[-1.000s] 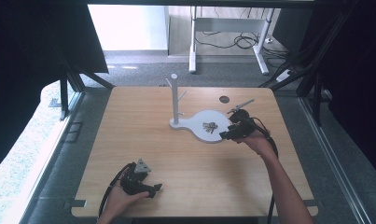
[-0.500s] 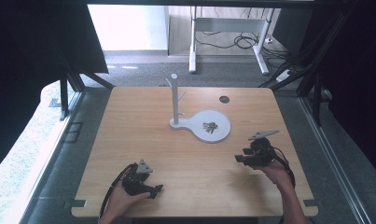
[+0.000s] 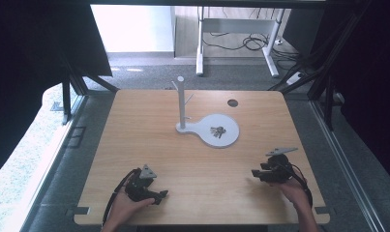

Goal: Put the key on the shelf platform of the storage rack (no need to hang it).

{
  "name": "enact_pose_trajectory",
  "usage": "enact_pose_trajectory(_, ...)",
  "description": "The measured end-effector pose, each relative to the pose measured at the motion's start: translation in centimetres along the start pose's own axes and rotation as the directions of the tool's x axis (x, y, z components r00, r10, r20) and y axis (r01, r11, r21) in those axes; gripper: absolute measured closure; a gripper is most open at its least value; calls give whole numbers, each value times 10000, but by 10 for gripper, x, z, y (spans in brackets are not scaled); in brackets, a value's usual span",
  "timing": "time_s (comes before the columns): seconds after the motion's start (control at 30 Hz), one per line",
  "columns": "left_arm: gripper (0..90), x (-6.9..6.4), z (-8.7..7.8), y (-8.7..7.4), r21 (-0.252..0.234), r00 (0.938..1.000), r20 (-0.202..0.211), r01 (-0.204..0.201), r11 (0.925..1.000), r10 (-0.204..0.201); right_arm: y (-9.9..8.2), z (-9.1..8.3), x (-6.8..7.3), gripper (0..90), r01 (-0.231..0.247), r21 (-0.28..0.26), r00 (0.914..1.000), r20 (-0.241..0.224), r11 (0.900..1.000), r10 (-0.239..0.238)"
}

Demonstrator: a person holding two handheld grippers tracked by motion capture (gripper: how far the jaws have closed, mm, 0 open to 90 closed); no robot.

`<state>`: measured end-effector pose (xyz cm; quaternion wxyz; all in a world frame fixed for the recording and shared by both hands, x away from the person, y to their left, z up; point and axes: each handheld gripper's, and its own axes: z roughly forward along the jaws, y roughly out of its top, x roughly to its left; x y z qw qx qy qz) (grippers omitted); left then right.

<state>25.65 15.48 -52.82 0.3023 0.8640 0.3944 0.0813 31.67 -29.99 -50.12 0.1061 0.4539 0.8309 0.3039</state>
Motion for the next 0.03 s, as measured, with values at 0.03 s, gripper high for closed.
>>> enact_pose_trajectory(0.03,203,0,0,0,7,10000,3,-3,10000,3,0,0,0,460,-35,-76,9999,94,10000,36)
